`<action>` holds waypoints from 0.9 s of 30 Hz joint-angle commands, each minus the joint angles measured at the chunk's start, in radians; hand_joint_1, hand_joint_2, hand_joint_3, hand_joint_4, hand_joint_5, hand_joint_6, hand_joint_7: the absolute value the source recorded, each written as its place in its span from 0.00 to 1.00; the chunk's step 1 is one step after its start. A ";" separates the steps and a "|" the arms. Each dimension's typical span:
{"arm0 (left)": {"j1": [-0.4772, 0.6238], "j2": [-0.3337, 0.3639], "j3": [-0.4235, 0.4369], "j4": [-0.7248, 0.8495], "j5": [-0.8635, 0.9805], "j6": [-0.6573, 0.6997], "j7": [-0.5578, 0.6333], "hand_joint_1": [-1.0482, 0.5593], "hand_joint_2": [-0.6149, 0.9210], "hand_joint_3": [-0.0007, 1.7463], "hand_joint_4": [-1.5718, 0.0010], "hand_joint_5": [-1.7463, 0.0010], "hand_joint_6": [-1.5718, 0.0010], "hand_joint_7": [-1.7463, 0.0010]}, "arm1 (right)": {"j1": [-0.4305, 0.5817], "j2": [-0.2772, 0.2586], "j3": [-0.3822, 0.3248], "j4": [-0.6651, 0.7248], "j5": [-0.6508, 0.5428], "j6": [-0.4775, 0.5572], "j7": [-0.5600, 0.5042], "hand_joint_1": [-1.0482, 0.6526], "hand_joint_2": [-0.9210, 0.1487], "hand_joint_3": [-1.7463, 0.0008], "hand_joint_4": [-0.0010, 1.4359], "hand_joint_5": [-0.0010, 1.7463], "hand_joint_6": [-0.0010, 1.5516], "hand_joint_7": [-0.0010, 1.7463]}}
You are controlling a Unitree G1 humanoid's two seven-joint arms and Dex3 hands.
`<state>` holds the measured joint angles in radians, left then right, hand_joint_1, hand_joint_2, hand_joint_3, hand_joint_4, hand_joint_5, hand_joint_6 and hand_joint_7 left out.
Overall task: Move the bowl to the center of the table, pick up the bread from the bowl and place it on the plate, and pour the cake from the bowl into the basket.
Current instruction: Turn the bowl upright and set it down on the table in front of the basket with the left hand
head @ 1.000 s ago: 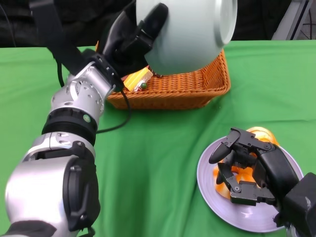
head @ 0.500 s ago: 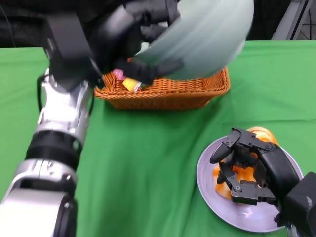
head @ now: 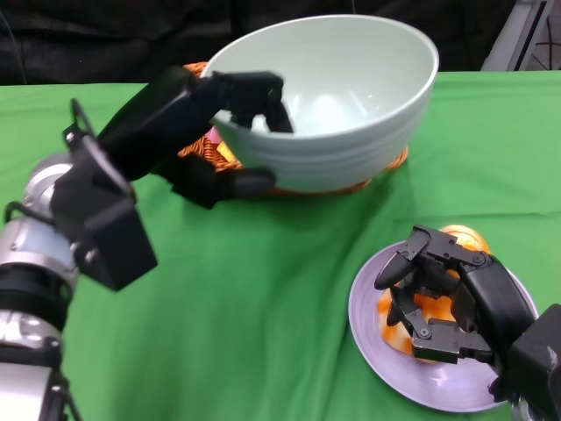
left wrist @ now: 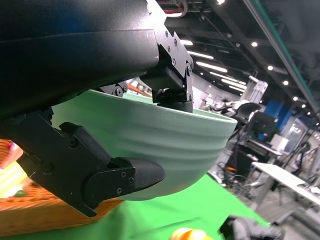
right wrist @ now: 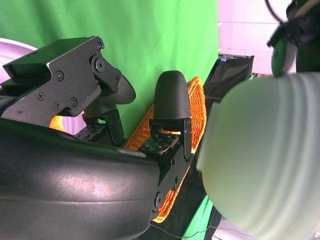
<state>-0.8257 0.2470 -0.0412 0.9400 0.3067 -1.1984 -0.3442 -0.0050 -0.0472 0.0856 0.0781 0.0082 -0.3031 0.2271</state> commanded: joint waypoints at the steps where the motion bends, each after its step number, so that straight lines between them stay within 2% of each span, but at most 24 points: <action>1: 0.045 0.076 0.009 0.015 0.122 -0.106 0.146 0.58 0.81 0.51 0.52 0.01 0.54 0.20 | -0.007 -0.016 -0.013 0.005 0.003 -0.008 -0.003 0.68 0.31 0.37 0.52 0.90 0.41 0.79; 3: 0.078 0.117 0.013 0.017 0.222 -0.158 0.245 0.56 0.88 0.41 0.51 0.01 0.53 0.23 | -0.008 -0.018 -0.016 0.006 0.003 -0.007 -0.003 0.68 0.31 0.37 0.52 0.89 0.42 0.78; 5: 0.094 0.142 0.004 0.014 0.308 -0.173 0.338 0.56 0.91 0.36 0.50 0.01 0.53 0.24 | -0.009 -0.018 -0.017 0.007 0.003 -0.008 -0.003 0.68 0.31 0.37 0.53 0.89 0.42 0.78; 10: 0.126 0.195 -0.039 -0.014 0.512 -0.172 0.574 0.56 0.92 0.34 0.49 0.03 0.53 0.25 | -0.012 -0.019 -0.020 0.010 0.006 -0.007 -0.002 0.68 0.31 0.37 0.53 0.89 0.43 0.77; 12: 0.162 0.227 -0.071 -0.047 0.615 -0.165 0.698 0.55 0.95 0.30 0.51 0.01 0.58 0.16 | -0.014 -0.019 -0.022 0.011 0.007 -0.006 -0.003 0.68 0.31 0.36 0.53 0.89 0.43 0.77; 14: 0.182 0.253 -0.112 -0.068 0.694 -0.154 0.813 0.55 0.97 0.28 0.53 0.00 0.61 0.12 | -0.014 -0.019 -0.022 0.013 0.007 -0.009 -0.003 0.68 0.31 0.37 0.53 0.89 0.43 0.77; 17: 0.204 0.286 -0.185 -0.091 0.798 -0.129 0.984 0.54 0.99 0.23 0.54 0.00 0.62 0.10 | -0.015 -0.018 -0.023 0.018 0.009 -0.018 -0.001 0.69 0.31 0.37 0.53 0.89 0.43 0.77; 19: 0.226 0.309 -0.244 -0.105 0.865 -0.104 1.104 0.53 1.00 0.14 0.54 0.00 0.64 0.07 | -0.015 -0.017 -0.023 0.019 0.011 -0.022 0.000 0.68 0.30 0.37 0.52 0.89 0.43 0.77; 23: 0.239 0.345 -0.363 -0.108 0.961 -0.039 1.311 0.56 0.99 0.12 0.53 0.00 0.65 0.01 | -0.014 -0.020 -0.023 0.016 0.010 -0.023 -0.001 0.67 0.31 0.37 0.52 0.89 0.42 0.78; 27: 0.263 0.377 -0.480 -0.081 1.007 0.015 1.441 0.56 1.00 0.11 0.52 0.00 0.67 0.00 | -0.011 -0.019 -0.025 0.003 0.008 -0.011 -0.007 0.67 0.32 0.37 0.52 0.89 0.42 0.78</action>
<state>-0.5748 0.5963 -0.4934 0.8477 1.3047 -1.1948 1.0456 -0.0163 -0.0525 0.0778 0.0928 0.0075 -0.3120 0.2268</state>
